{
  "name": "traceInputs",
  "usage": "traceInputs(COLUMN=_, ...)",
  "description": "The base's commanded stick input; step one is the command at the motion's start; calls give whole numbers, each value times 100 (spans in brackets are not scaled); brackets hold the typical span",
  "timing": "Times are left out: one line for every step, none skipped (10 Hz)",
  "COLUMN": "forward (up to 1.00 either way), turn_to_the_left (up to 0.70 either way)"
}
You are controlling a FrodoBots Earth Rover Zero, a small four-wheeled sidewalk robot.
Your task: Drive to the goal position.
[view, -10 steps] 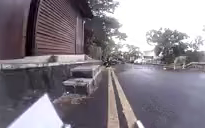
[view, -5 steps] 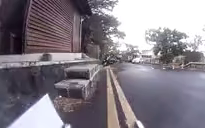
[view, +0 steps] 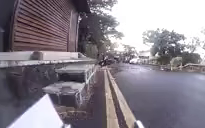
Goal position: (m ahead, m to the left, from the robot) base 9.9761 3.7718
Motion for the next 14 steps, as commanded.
traceInputs(forward=50, turn_to_the_left=-12)
traceInputs(forward=50, turn_to_the_left=-17)
traceInputs(forward=50, turn_to_the_left=-49)
traceInputs(forward=50, turn_to_the_left=-28)
traceInputs(forward=50, turn_to_the_left=-6)
traceInputs(forward=50, turn_to_the_left=-14)
traceInputs(forward=50, turn_to_the_left=-32)
traceInputs(forward=50, turn_to_the_left=-48)
traceInputs(forward=50, turn_to_the_left=-21)
traceInputs(forward=50, turn_to_the_left=0)
traceInputs(forward=50, turn_to_the_left=-2)
traceInputs(forward=50, turn_to_the_left=-35)
traceInputs(forward=50, turn_to_the_left=-50)
traceInputs(forward=50, turn_to_the_left=-50)
